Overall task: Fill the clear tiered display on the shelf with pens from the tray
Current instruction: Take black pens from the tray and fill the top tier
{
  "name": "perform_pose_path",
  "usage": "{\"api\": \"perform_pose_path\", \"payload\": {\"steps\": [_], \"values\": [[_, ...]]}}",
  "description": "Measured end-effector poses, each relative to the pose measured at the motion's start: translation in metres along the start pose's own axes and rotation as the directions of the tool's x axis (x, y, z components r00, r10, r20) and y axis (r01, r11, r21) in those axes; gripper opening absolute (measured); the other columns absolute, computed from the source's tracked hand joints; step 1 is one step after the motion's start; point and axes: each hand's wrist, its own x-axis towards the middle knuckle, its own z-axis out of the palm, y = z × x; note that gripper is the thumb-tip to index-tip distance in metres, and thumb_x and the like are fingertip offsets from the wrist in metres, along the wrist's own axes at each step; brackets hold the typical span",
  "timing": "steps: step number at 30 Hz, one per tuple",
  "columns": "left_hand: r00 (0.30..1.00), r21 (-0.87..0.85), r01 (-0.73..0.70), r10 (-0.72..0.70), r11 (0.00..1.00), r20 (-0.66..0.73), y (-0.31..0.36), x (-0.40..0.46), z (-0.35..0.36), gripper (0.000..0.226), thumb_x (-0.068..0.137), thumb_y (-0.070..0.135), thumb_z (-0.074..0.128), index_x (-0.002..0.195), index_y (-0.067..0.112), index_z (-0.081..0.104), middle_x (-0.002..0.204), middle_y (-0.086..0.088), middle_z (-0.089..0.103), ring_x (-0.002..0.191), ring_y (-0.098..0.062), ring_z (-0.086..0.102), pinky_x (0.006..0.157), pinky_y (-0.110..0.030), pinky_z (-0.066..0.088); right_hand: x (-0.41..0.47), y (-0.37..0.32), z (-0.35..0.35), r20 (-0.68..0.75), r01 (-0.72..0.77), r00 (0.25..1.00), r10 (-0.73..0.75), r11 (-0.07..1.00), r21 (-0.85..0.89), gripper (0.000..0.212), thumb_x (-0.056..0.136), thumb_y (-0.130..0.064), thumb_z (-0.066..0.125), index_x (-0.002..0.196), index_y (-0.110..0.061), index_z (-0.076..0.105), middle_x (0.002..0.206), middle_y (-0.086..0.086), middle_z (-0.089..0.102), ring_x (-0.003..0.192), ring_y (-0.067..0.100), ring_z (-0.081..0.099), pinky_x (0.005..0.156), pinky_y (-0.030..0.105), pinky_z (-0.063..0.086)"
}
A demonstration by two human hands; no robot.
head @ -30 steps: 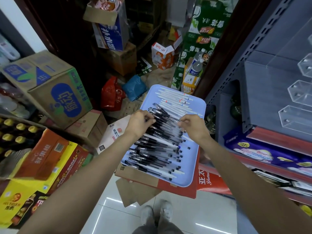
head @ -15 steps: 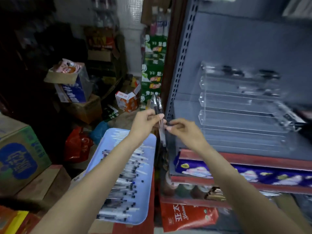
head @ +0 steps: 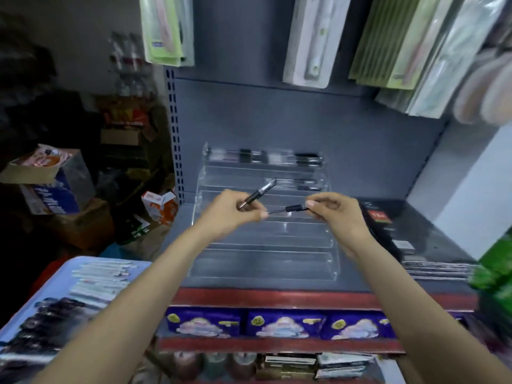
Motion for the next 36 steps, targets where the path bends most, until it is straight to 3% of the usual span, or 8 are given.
{"api": "perform_pose_path", "payload": {"steps": [5,13,18,21,25,28,32,36], "values": [[0.995,0.095,0.020,-0.011,0.995,-0.102,0.027,0.031,0.027,0.003,0.081,0.024,0.071,0.080,0.022,0.074,0.057,0.021,0.057,0.048,0.010,0.048,0.046,-0.006,0.032,0.029,0.002,-0.047,-0.005,0.020,1.000,-0.020,1.000,0.017,0.008,0.085,-0.004,0.065,0.084,-0.011,0.068,0.076,0.003,0.068,0.064,0.005,0.066,0.066,0.014,0.053],[0.955,0.410,0.144,-0.017,0.901,-0.296,0.015,0.105,0.028,0.013,0.082,0.028,0.069,0.072,0.036,0.068,0.067,0.013,0.058,0.078,-0.019,0.058,0.068,-0.030,0.044,0.089,0.022,-0.072,-0.044,-0.037,0.999,0.027,0.970,-0.241,0.040,0.087,-0.012,0.064,0.125,-0.009,0.053,0.118,0.009,0.061,0.102,0.019,0.058,0.091,0.031,0.048],[0.969,0.439,0.158,-0.054,0.884,-0.240,0.010,0.138,0.034,0.016,0.083,0.027,0.069,0.068,0.034,0.065,0.073,0.012,0.063,0.077,-0.014,0.060,0.071,-0.030,0.047,0.112,0.029,-0.075,0.034,-0.073,0.995,0.091,0.931,-0.357,0.057,0.086,-0.018,0.065,0.138,-0.013,0.042,0.132,0.008,0.053,0.117,0.022,0.055,0.103,0.039,0.044],[0.985,0.495,0.142,-0.075,0.857,-0.153,0.009,0.149,0.036,0.006,0.083,0.027,0.069,0.077,0.030,0.069,0.081,0.005,0.067,0.077,-0.014,0.060,0.072,-0.031,0.048,0.121,0.034,-0.073,0.056,0.006,0.998,0.021,0.893,-0.451,0.057,0.086,-0.018,0.066,0.138,-0.014,0.042,0.133,0.008,0.053,0.116,0.021,0.056,0.098,0.028,0.042],[0.997,0.577,0.077,-0.072,0.813,-0.032,0.010,0.157,0.032,0.009,0.085,0.027,0.067,0.090,0.028,0.074,0.096,0.000,0.072,0.093,-0.020,0.063,0.082,-0.033,0.050,0.123,0.041,-0.072,0.167,0.251,0.968,-0.189,0.688,-0.681,0.047,0.088,-0.023,0.063,0.133,-0.019,0.049,0.132,0.004,0.045,0.121,0.020,0.047,0.100,0.026,0.037],[0.995,0.620,0.015,-0.070,0.785,0.064,0.014,0.157,0.033,0.017,0.088,0.031,0.061,0.101,0.028,0.072,0.098,0.000,0.071,0.094,-0.020,0.063,0.078,-0.029,0.047,0.125,0.044,-0.075,0.231,0.287,0.958,-0.170,0.575,-0.766,0.037,0.091,-0.024,0.058,0.127,-0.019,0.055,0.132,0.002,0.041,0.117,0.020,0.049,0.095,0.037,0.047],[0.990,0.685,0.001,-0.099,0.729,0.104,0.016,0.153,0.034,0.025,0.092,0.038,0.052,0.102,0.024,0.070,0.076,0.002,0.063,0.077,-0.021,0.058,0.064,-0.028,0.038,0.130,0.046,-0.071,0.271,0.253,0.961,-0.063,0.603,-0.756,0.032,0.093,-0.028,0.056,0.124,-0.021,0.058,0.125,0.009,0.050,0.107,0.026,0.057,0.091,0.040,0.049],[0.989,0.769,-0.048,-0.080,0.638,0.128,0.013,0.151,0.037,0.035,0.093,0.044,0.048,0.092,0.014,0.065,0.095,-0.006,0.064,0.091,-0.027,0.060,0.065,-0.029,0.038,0.133,0.049,-0.066,0.242,0.222,0.969,-0.047,0.593,-0.774,0.029,0.094,-0.025,0.054,0.122,-0.019,0.058,0.118,0.013,0.054,0.094,0.026,0.060,0.083,0.036,0.053]]}}
